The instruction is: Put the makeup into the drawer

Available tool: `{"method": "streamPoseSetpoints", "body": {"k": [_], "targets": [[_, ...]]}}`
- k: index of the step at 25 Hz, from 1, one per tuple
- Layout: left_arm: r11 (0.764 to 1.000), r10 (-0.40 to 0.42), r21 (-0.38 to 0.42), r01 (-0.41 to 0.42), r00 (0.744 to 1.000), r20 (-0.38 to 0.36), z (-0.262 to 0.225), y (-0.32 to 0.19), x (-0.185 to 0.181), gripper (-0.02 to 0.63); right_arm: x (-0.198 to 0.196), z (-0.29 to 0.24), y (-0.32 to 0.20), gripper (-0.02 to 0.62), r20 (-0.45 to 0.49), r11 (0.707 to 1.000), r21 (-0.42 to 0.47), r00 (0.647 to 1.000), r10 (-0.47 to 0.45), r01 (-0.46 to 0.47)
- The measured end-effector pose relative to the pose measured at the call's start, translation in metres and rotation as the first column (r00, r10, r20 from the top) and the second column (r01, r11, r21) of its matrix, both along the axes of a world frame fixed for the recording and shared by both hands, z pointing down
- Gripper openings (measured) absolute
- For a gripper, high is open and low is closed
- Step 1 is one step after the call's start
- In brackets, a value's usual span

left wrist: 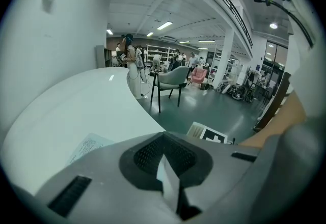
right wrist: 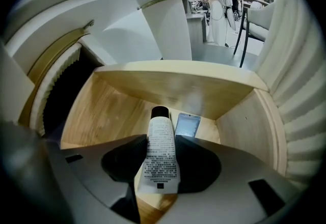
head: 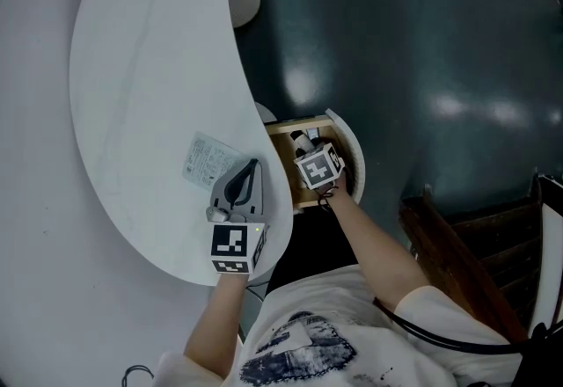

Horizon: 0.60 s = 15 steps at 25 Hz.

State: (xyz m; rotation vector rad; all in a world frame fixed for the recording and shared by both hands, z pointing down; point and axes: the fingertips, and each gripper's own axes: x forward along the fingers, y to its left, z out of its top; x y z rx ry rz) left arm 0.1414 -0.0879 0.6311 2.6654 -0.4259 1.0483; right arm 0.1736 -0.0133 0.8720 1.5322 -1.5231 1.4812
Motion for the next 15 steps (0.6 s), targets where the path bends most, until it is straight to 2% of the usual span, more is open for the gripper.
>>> {"method": "streamPoseSetpoints", "body": {"k": [15], "targets": [[1.000,-0.025,0.004,0.025,1.000,0.009,-0.0015,0.0011,-0.0028,0.048,-0.0033,0.0064,-0.0017,0.190,-0.030,1.000,-0.008,0.999,-0.028,0.028]]}}
